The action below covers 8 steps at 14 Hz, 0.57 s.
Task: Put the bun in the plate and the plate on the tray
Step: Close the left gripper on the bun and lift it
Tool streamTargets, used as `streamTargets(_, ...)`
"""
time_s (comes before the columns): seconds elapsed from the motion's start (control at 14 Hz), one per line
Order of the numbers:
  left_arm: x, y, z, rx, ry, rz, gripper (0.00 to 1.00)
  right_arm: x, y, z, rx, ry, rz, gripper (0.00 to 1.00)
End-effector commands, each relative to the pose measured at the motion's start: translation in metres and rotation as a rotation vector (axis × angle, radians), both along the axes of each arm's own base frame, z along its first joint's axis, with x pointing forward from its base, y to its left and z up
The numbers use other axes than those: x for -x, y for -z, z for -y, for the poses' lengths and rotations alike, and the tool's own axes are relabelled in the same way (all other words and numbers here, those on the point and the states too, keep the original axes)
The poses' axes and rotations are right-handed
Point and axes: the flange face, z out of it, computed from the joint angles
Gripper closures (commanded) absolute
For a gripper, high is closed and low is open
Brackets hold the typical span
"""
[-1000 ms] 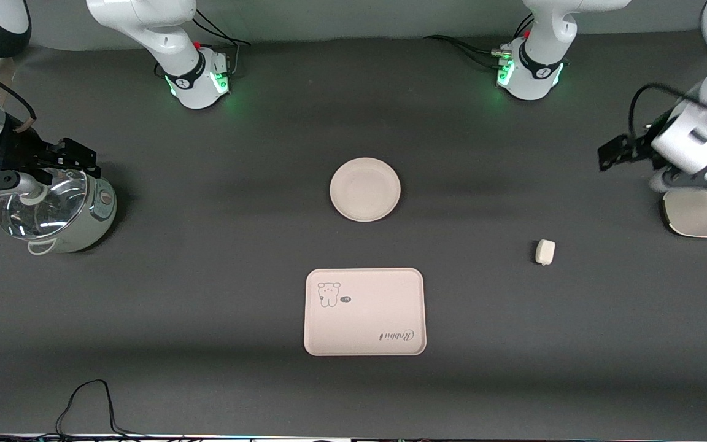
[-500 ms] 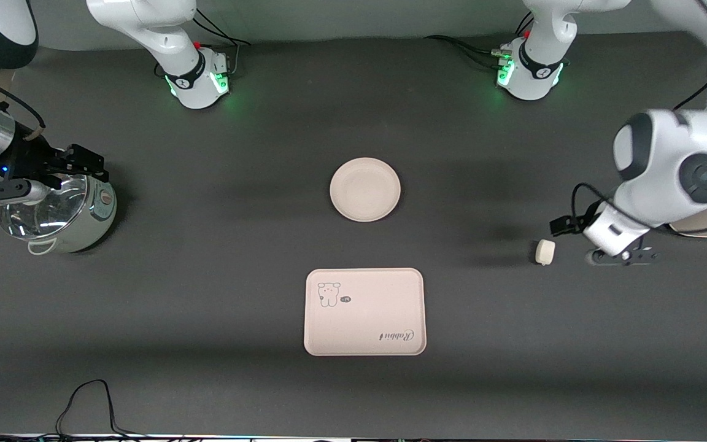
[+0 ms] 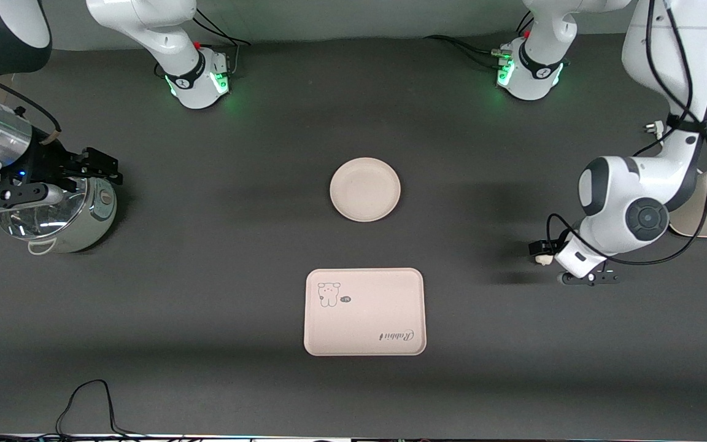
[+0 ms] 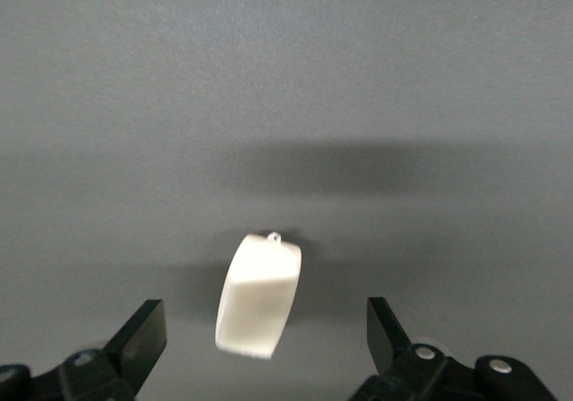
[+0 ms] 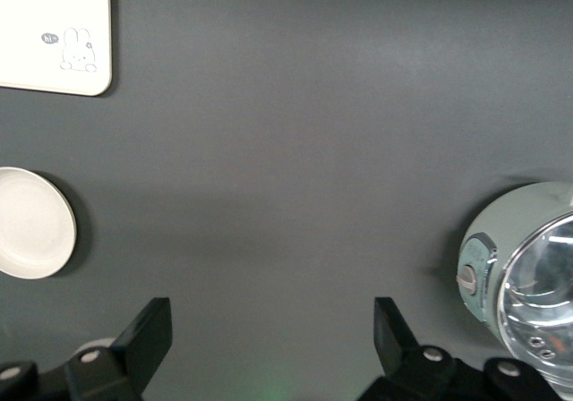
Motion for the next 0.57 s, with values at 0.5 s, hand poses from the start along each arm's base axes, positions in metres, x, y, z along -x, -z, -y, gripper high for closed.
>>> streamTargets(0.5, 0.025, 0.034, -0.006, 0.005, 0.0, 0.001, 0.06, -0.01, 0.024, -0.055, -0.008, 0.046, 0.002, 0.0)
